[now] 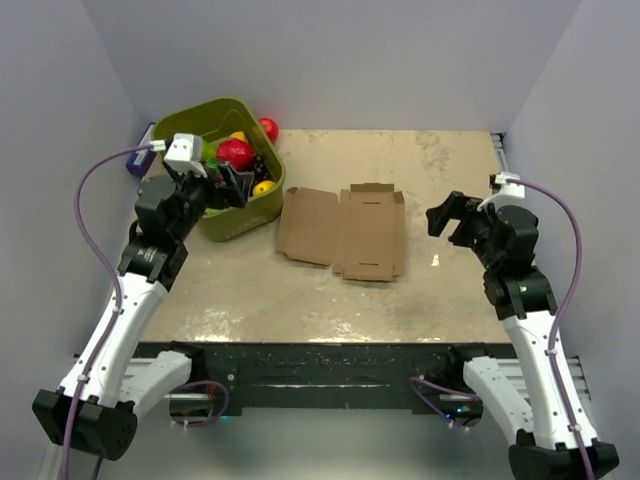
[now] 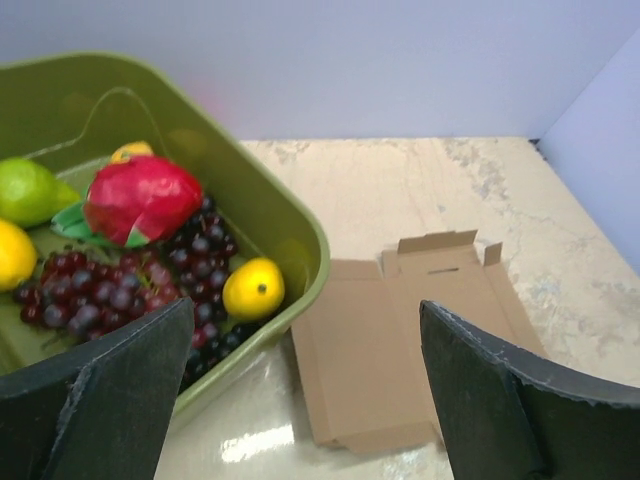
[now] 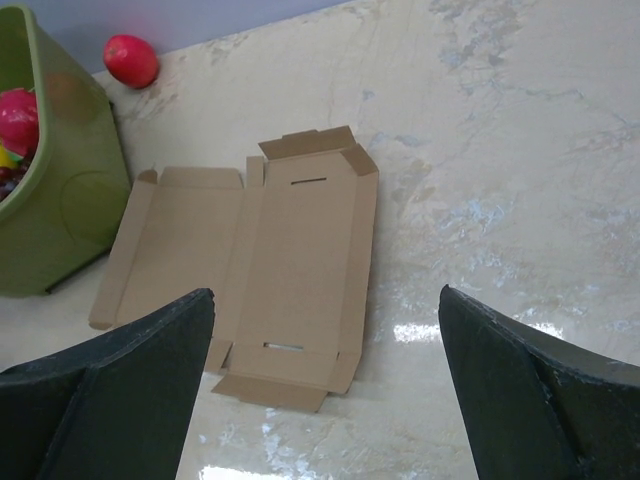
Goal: Fold the paper box
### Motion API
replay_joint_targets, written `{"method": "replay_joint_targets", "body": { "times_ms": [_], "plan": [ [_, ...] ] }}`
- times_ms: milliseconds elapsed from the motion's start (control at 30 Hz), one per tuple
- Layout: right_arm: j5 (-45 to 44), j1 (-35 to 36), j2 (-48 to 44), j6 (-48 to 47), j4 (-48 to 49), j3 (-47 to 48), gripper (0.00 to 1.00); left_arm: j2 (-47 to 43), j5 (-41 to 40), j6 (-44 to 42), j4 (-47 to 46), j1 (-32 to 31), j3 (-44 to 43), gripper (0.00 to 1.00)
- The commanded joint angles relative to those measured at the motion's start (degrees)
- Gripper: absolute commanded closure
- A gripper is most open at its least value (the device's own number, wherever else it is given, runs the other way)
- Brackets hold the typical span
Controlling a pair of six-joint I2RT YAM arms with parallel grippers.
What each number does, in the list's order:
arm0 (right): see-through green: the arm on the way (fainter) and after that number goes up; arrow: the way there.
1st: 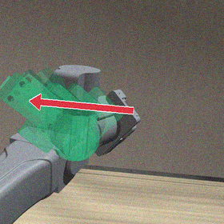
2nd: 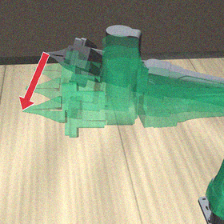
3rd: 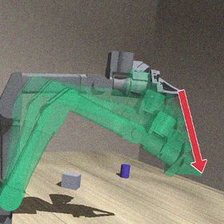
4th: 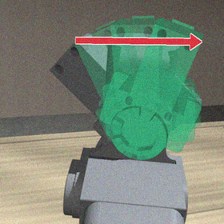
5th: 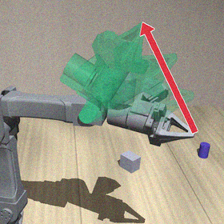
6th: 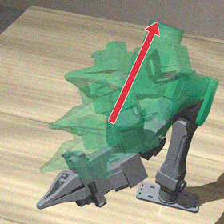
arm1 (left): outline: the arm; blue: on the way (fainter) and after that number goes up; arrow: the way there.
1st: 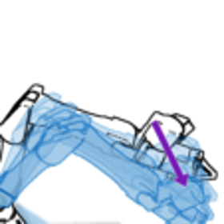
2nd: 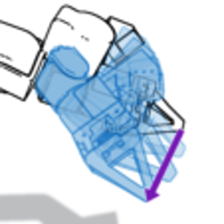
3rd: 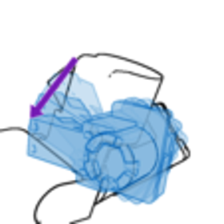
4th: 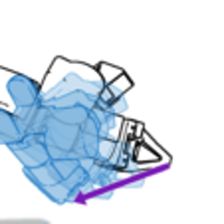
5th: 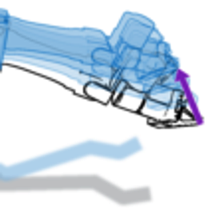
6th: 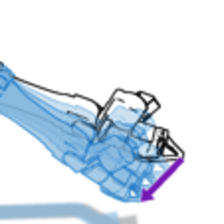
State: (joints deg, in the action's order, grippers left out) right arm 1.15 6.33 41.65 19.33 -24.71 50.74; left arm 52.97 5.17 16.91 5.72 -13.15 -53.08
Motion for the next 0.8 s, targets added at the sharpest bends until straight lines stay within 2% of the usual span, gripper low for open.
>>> {"method": "replay_joint_targets", "body": {
  "times_ms": [0,133,267,567,600,767],
  "plan": [
    [2.63,0.00,3.07,1.67,-3.76,3.22,0.05,2.57,6.07,-1.96,-0.70,-0.65,-8.09,0.04],
    [8.51,0.00,7.11,2.99,-1.93,0.77,0.05,4.77,14.50,-5.21,-7.01,-2.58,-7.04,0.04],
    [14.83,0.00,12.12,4.57,0.62,-2.92,0.08,7.41,23.55,-5.39,-11.42,-2.76,-2.04,0.04],
    [15.99,0.00,18.11,9.67,15.29,-14.43,0.18,9.43,26.30,-3.55,-14.59,-3.99,1.92,0.04],
    [18.34,0.00,20.73,10.80,18.09,-15.83,0.18,9.43,26.30,-3.63,-14.77,-4.34,2.01,0.04],
    [18.37,-0.09,29.27,10.46,22.07,-15.50,0.18,9.34,26.04,-4.69,-14.77,-5.40,2.63,0.05]
  ]
}}
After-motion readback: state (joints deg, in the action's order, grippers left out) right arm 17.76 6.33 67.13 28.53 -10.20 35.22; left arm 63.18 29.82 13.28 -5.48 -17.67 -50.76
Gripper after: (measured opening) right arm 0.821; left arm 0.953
